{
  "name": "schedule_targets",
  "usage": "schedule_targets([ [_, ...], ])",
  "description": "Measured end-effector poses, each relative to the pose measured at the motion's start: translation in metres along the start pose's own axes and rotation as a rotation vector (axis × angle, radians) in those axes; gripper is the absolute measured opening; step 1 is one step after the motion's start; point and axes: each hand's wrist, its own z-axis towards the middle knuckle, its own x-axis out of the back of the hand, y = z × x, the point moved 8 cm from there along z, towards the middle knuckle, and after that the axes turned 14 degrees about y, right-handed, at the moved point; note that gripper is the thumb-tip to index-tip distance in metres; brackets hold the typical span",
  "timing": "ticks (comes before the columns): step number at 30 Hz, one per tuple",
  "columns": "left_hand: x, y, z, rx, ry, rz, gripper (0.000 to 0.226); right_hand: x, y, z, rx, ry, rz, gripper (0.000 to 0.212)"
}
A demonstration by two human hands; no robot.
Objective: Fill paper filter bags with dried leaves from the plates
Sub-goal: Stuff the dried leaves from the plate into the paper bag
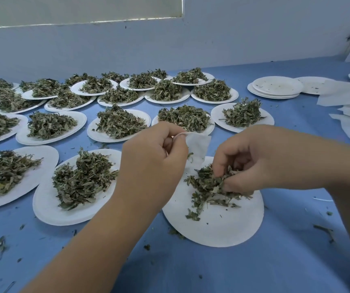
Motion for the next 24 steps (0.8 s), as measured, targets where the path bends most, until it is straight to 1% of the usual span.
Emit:
schedule_targets([
  [3,-0.001,0.0,0.0,-0.002,0.005,0.004,0.021,0.01,-0.003,0.001,0.024,0.047,0.152,0.014],
  [6,-0.002,0.001,0.0,-0.006,0.005,0.006,0.024,0.022,-0.006,0.003,0.045,0.161,0.268,0.016],
  [10,-0.004,0.0,-0.001,0.007,0.003,-0.002,0.018,0.024,-0.008,0.004,0.016,0.286,0.29,0.019],
  [12,-0.005,0.0,-0.001,0.011,0.0,-0.003,0.015,0.023,-0.009,0.004,-0.001,0.353,0.216,0.018],
  [14,-0.006,0.0,-0.001,0.022,-0.007,-0.017,0.015,0.023,-0.01,0.004,0.003,0.427,0.076,0.013],
  [17,-0.007,0.001,-0.002,0.034,-0.013,-0.031,0.017,0.023,-0.014,0.002,0.013,0.523,-0.116,0.013],
  [21,-0.011,-0.001,-0.005,0.084,-0.046,-0.068,0.018,0.017,-0.022,0.0,0.055,0.571,-0.244,0.011],
  [24,-0.013,0.0,-0.006,0.094,-0.057,-0.067,0.018,0.013,-0.028,0.0,0.083,0.567,-0.309,0.009],
])
